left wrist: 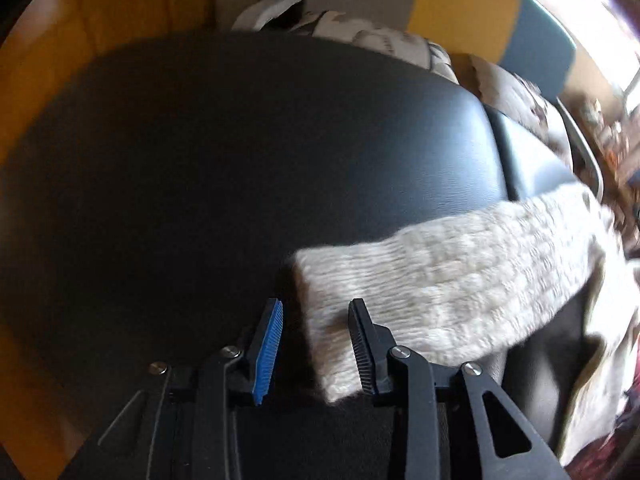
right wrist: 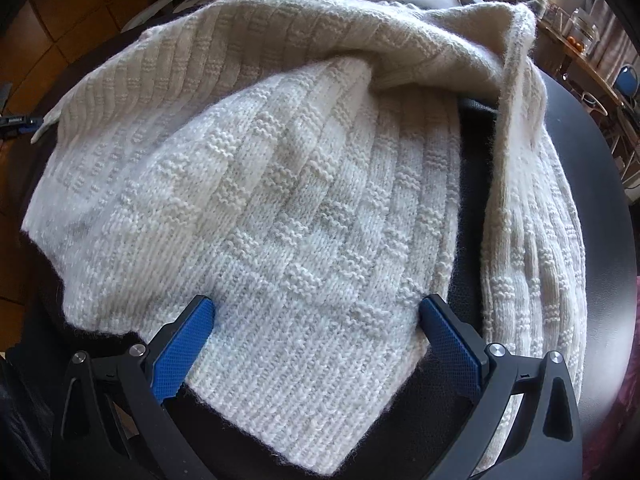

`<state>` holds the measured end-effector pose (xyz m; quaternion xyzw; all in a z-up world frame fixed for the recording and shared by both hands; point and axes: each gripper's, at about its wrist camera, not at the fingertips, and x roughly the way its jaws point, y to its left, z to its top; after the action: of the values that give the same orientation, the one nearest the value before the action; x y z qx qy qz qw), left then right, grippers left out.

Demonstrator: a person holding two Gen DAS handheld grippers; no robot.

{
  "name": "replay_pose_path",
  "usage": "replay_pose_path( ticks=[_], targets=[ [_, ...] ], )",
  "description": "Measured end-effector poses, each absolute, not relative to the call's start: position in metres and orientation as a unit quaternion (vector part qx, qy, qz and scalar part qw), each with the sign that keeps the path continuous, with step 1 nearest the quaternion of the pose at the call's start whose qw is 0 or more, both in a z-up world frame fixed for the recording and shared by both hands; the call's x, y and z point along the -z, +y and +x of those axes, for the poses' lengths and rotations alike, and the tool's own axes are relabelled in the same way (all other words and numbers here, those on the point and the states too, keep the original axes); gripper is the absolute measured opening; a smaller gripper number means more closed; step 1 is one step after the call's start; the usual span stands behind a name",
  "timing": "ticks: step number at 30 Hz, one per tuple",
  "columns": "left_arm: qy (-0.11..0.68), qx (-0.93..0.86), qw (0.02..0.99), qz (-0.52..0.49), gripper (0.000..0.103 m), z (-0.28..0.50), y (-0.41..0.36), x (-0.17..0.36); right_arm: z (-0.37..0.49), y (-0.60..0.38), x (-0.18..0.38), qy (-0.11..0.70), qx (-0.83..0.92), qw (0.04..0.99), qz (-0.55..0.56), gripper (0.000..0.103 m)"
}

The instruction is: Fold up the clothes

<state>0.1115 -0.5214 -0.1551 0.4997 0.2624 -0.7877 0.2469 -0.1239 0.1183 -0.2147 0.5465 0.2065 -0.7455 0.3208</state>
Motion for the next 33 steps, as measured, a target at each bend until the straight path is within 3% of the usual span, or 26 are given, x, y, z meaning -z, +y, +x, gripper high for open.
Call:
replay_pose_path(
  ticks=[4,8,10,12,17,22,33],
  targets=[
    [0.292,0.795,0.224,0.483,0.036,0.117,-0.52,0.154,-0.131,0.099,0.184,0.231,0.749,0.298,0.545,0.103],
    [0.238,0.812,0.224,0.483,0.032,0.114,-0.498,0.155,-0.149,0.045,0.109,0.211,0.781,0.356,0.469,0.103],
    [0.201,0.824,0.226,0.479,0.016,0.111,-0.485,0.154,-0.163,0.005,0.081,0.214,0.782,0.388,0.439,0.103],
    [0.176,0.831,0.238,0.472,0.011,0.112,-0.475,0.151,-0.178,-0.041,0.065,0.226,0.774,0.415,0.421,0.103],
    [0.182,0.832,0.285,0.44,0.009,0.123,-0.483,0.144,-0.202,-0.148,0.13,0.272,0.753,0.395,0.451,0.103],
    [0.182,0.824,0.328,0.424,0.009,0.133,-0.501,0.14,-0.24,-0.18,0.196,0.289,0.744,0.32,0.51,0.103],
    [0.153,0.818,0.356,0.425,0.009,0.091,-0.541,0.131,-0.246,-0.184,0.197,0.239,0.751,0.323,0.524,0.103]
  ],
)
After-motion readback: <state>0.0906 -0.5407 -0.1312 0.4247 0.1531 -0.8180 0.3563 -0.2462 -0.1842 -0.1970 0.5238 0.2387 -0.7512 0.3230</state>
